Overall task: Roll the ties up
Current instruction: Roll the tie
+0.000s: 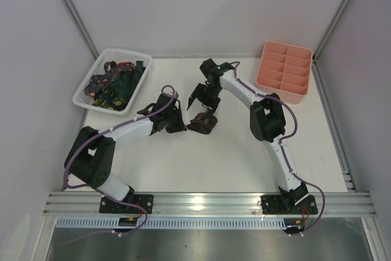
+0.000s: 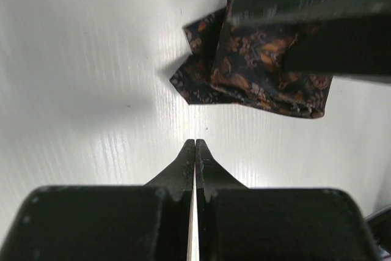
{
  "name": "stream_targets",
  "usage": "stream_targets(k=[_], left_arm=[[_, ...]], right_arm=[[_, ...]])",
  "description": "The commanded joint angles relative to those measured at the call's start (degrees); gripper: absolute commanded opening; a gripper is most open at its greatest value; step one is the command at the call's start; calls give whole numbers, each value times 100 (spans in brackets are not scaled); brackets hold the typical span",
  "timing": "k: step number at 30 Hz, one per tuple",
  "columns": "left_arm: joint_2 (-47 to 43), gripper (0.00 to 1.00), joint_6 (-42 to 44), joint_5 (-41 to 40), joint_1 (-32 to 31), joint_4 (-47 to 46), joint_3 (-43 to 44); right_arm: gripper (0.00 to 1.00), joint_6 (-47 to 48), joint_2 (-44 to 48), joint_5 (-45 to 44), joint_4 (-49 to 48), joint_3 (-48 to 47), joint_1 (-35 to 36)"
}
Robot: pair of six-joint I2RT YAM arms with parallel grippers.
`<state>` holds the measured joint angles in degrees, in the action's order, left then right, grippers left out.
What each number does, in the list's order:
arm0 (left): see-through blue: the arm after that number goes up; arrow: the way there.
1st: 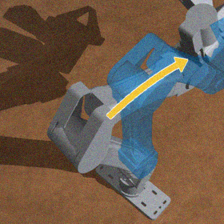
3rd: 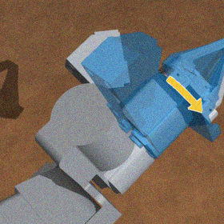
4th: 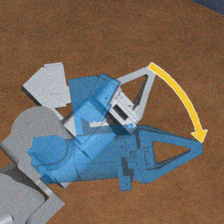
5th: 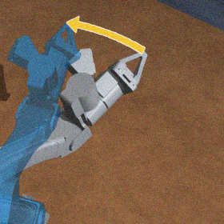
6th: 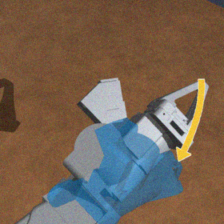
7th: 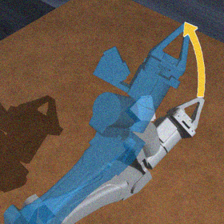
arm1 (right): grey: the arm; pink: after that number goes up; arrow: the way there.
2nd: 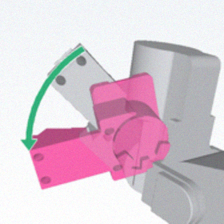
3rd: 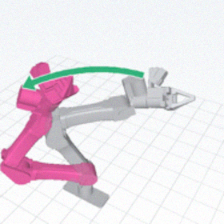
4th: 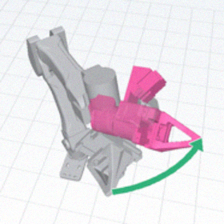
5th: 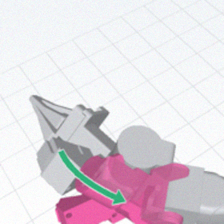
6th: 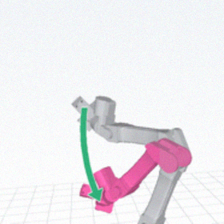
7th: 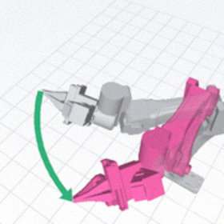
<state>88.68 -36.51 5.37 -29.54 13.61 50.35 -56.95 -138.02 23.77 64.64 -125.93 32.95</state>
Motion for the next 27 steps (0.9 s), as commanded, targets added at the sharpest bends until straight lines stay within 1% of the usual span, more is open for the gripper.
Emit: stream_targets(k=[1,4,8,10,11,14,15,17,18,19,20,21,23,27], left_arm=[[-176,0,-110,272,54,238,63],[-237,1,-180,281,45,458,185],[-186,1,-260,149,10,713,344],[-36,0,-391,70,-69,1073,623],[182,1,-444,26,-104,1422,739],[456,0,-786,-228,-297,2004,1257],[561,0,-1022,-455,-368,2362,1389],[676,0,-1322,-754,-614,2881,1723],[824,0,-1654,-835,-684,3024,1811],[895,1,-1788,-870,-798,3103,1942],[974,0,-1894,-888,-851,3165,2005],[1080,0,-2112,-940,-904,3296,2066],[1413,0,-2324,-1160,-1062,3612,2321],[1783,0,-2860,-1328,-1177,3851,2550]], right_arm=[[75,104,274,84,-487,-274,36],[77,210,556,172,-619,-213,-16],[78,534,933,111,-558,-204,-113],[77,807,1066,-152,-602,-81,-280],[77,1130,1153,-371,-628,-55,-359],[72,1834,1181,-854,-760,-45,-640],[65,2306,1102,-1291,-795,-63,-684],[51,2774,962,-1611,-979,-46,-798],[36,2986,865,-1664,-1006,-81,-816],[26,3362,620,-1726,-989,-272,-851],[18,3514,522,-1796,-1041,-309,-852],[2,3663,434,-1893,-1059,-370,-843],[0,3954,170,-1929,-963,-625,-869],[0,4244,-84,-1639,-1086,-555,-852]])
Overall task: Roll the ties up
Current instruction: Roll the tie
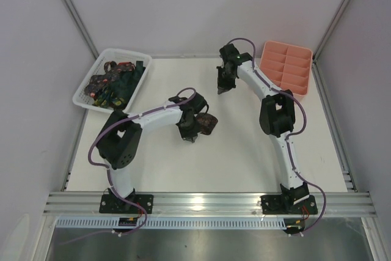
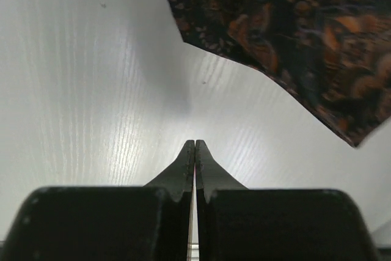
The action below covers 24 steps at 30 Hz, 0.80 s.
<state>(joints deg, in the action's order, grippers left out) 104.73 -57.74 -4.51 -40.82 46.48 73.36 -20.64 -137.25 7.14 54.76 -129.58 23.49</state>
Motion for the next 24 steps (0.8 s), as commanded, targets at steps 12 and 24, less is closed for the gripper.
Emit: stream_targets(k=[12,24], left_arm=[[627,1,-1328,-779,-23,186,415],[654,0,-634,-384,346,-1378,-59]], right_arm=[[0,930,101,254,-528,1505,587],[0,703,848,894,-1134,3113,1052]])
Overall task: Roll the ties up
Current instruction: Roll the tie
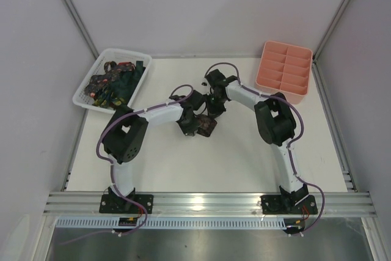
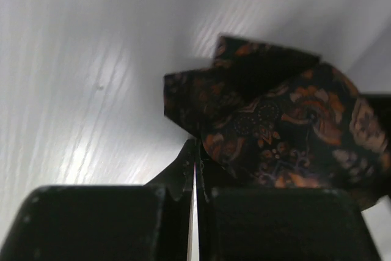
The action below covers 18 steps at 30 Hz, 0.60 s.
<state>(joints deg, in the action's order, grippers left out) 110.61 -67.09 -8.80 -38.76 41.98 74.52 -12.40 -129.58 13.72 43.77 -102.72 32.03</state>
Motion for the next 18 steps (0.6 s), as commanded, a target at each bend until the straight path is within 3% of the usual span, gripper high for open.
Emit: stream_targets(k=[1,5,13,18], left_arm=[[84,0,380,45,167,-1006,-192],[67,0,802,229,211,-1489,-341],[-1005,1,978,247,202,-1544,-1228],[-1375,0,1172,194,220,-1438,-1423]], right_arm=[[0,-218,134,289,-131,515,242],[0,-535,187,702,-220,700,321],[0,-474,152,378,123,69,-354],[0,-333,-76,44,510,-302,-408]])
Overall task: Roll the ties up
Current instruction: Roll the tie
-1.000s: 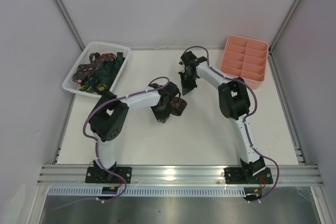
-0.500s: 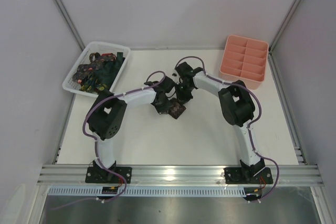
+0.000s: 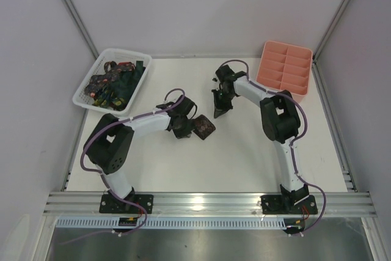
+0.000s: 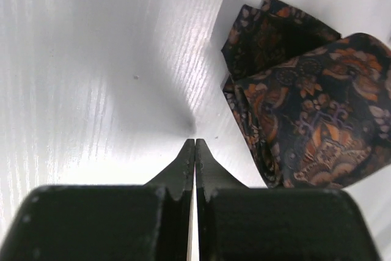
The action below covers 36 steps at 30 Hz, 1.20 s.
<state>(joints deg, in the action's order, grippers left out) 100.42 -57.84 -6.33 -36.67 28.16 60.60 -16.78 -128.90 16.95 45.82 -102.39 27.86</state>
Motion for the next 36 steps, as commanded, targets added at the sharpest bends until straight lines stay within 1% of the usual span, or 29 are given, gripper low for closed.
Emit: stream_targets(k=[1,4,5,8,11,14,17,18,19,20,21,22,24,25,26,27,28,29,30,31,32,33,34,35,36], left_arm=[[-322,0,265,-18,45,-109,-39],[-85,0,239,324,142,-399,39],[107,1,221,430,151,-486,92],[407,1,177,675,142,-758,233],[540,1,151,721,133,-786,330],[409,1,177,677,125,-742,181],[5,1,203,642,133,-470,-91],[-266,0,229,642,125,-409,-196],[-460,0,238,676,125,-286,-424],[-627,0,282,712,125,-207,-548],[-995,0,326,712,125,-119,-645],[-1172,1,431,738,133,108,-802],[-1489,0,607,660,142,347,-804],[-1699,1,816,642,168,565,-734],[-1762,0,932,476,186,655,-629],[-1789,0,1046,483,299,734,-358],[-1720,0,1178,579,387,752,-190],[-1632,0,1414,580,475,804,20],[-1535,1,1538,754,633,840,248],[-1404,0,1696,834,713,953,747],[-1142,1,1915,774,800,1093,1021],[-1008,1,2004,756,949,1199,1259],[-911,0,2249,878,1029,1131,1583],[-606,1,2382,1279,1178,1043,1717],[-411,0,2470,1518,1240,1060,1892]], right_arm=[[0,78,-153,-280,278,-308,35],[0,-63,-162,-227,121,-124,220],[0,-106,-188,-236,94,-97,377],[0,-194,-293,-158,58,-132,571],[0,-361,-285,-165,-3,-159,730],[0,-414,-223,-350,-12,-150,607],[0,-405,-83,-692,172,-246,283],[0,-414,39,-797,260,-290,186],[1,-440,110,-973,434,-360,11],[8,-449,207,-1026,506,-369,-69],[13,-458,390,-1071,628,-361,-139],[15,-458,514,-1158,717,-343,-253],[25,-467,725,-1185,971,-256,-342],[31,-511,1004,-1168,1007,-168,-412],[41,-563,1147,-1124,1016,155,-447],[43,-616,1339,-967,947,349,-456],[43,-695,1663,-879,868,560,-474],[44,-904,1858,-782,771,1093,-483],[44,-1046,2025,-650,483,1368,-483],[44,-1204,2201,-336,263,1736,-483],[43,-1597,2612,-237,8,2070,-483],[42,-1801,2798,-166,-569,2787,-448],[39,-2064,3026,17,-905,3143,-448],[27,-2528,3307,80,-1230,3451,-430],[20,-2793,3423,220,-1799,4045,-421]])
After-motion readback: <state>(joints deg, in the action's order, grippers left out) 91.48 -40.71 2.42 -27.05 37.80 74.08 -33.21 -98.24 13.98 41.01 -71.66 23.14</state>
